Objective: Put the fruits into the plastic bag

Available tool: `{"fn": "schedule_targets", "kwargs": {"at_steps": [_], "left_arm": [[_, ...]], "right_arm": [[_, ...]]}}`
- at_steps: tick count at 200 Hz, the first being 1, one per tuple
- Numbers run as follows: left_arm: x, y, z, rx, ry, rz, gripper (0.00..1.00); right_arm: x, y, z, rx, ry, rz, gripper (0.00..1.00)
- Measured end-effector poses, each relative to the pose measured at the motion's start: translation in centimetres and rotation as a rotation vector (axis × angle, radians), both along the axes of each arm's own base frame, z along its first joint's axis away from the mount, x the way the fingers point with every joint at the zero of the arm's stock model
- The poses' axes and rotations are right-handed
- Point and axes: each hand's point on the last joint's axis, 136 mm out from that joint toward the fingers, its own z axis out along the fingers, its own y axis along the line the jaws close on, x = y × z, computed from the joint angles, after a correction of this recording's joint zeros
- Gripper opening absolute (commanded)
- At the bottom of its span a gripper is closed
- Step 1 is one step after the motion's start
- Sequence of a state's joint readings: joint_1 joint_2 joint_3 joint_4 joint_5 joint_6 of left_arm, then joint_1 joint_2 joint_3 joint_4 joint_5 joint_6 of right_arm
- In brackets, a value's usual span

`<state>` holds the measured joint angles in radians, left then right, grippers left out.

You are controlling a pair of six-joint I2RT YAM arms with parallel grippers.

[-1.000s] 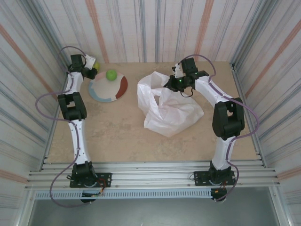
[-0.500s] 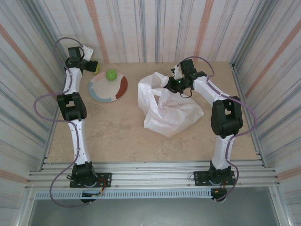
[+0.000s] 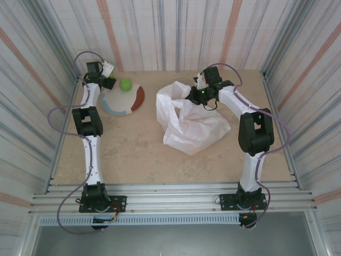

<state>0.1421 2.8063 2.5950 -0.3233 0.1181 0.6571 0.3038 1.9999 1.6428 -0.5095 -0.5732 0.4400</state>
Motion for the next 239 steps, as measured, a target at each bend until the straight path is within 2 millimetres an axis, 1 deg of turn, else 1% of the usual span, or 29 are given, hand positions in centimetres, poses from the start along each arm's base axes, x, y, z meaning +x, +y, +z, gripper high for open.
{"fn": "schedule_targets", "kwargs": {"at_steps": [10, 28, 56, 82, 101, 131, 157, 194, 220, 239], "left_arm": [[0.2, 0.2, 0.3, 0.007, -0.014, -0.001, 0.87], [0.4, 0.6, 0.3, 0.021, -0.028, -0.005, 0.84], [0.7, 0.9, -1.0, 0.029, -0.032, -0.011, 0.81], [1.1, 1.0, -0.6, 0.031, -0.062, -0.021, 0.78], [1.1, 1.3, -0.8, 0.037, -0.065, -0.026, 0.74], [1.3, 1.2, -0.9, 0.038, -0.074, -0.040, 0.66], [1.3, 1.0, -0.9, 0.028, -0.079, -0.046, 0.58], [1.3, 0.7, -0.8, -0.010, -0.080, -0.046, 0.51], [1.2, 0.6, -0.9, -0.034, -0.078, -0.035, 0.47], [0.5, 0.5, -1.0, -0.045, -0.058, -0.029, 0.46]], "right_arm": [[0.1, 0.0, -0.1, 0.000, 0.002, 0.000, 0.00], [0.0, 0.1, -0.4, -0.002, 0.008, 0.002, 0.00], [0.1, 0.3, -0.9, -0.006, 0.020, 0.004, 0.00], [0.4, 0.6, -1.2, -0.008, 0.025, 0.010, 0.00], [0.5, 0.7, -1.3, -0.008, 0.026, 0.010, 0.00], [0.6, 0.8, -1.3, -0.009, 0.027, 0.011, 0.00], [0.9, 0.9, -0.8, -0.006, 0.018, 0.011, 0.00], [0.9, 1.1, -0.5, -0.005, 0.013, 0.015, 0.00], [0.7, 1.2, -0.5, -0.006, 0.019, 0.019, 0.00], [0.6, 1.4, -0.6, -0.006, 0.020, 0.023, 0.00]]}}
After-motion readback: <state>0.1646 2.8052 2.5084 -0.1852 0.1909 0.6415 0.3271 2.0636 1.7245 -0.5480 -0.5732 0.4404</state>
